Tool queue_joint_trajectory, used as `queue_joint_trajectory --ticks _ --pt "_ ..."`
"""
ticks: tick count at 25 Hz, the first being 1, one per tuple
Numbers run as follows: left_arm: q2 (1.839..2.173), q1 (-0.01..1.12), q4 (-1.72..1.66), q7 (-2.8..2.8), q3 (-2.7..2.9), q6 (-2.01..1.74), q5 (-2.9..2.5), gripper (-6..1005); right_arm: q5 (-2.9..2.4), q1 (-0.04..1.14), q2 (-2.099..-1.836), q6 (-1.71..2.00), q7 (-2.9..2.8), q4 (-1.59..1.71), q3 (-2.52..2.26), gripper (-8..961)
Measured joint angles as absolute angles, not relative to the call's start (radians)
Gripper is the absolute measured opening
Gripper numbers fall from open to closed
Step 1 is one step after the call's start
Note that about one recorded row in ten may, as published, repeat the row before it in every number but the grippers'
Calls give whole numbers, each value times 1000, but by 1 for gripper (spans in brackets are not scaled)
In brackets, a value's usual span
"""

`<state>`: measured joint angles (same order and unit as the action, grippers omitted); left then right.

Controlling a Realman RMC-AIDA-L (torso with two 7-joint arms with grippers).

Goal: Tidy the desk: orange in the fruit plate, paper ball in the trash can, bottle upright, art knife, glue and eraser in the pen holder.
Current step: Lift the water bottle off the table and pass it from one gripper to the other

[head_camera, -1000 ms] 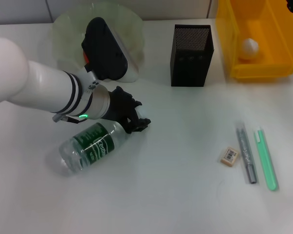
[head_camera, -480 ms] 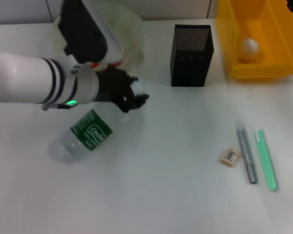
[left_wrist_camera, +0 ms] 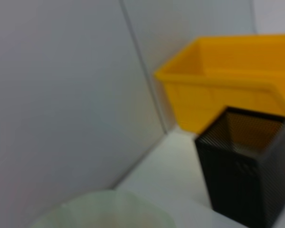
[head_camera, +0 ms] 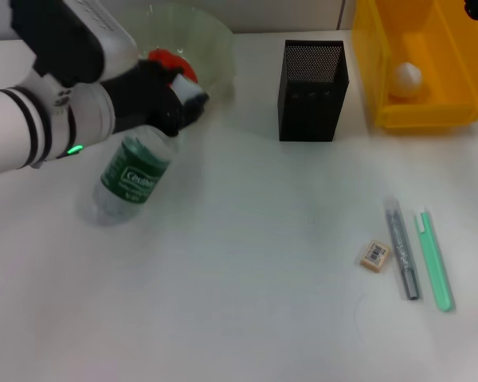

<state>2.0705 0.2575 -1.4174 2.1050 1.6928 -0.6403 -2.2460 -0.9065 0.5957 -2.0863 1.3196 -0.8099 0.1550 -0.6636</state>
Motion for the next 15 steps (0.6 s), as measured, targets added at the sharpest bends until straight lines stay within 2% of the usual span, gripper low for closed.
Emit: queue_joint_trajectory --ticks 7,15 --pt "2069 179 -1382 1863 1682 -484 -1967 465 -907 603 -2086 1320 -810 140 -659 744" --pt "2069 163 -1264 1540 1620 -461 -1555 463 -907 608 -2086 1316 -810 140 -661 745"
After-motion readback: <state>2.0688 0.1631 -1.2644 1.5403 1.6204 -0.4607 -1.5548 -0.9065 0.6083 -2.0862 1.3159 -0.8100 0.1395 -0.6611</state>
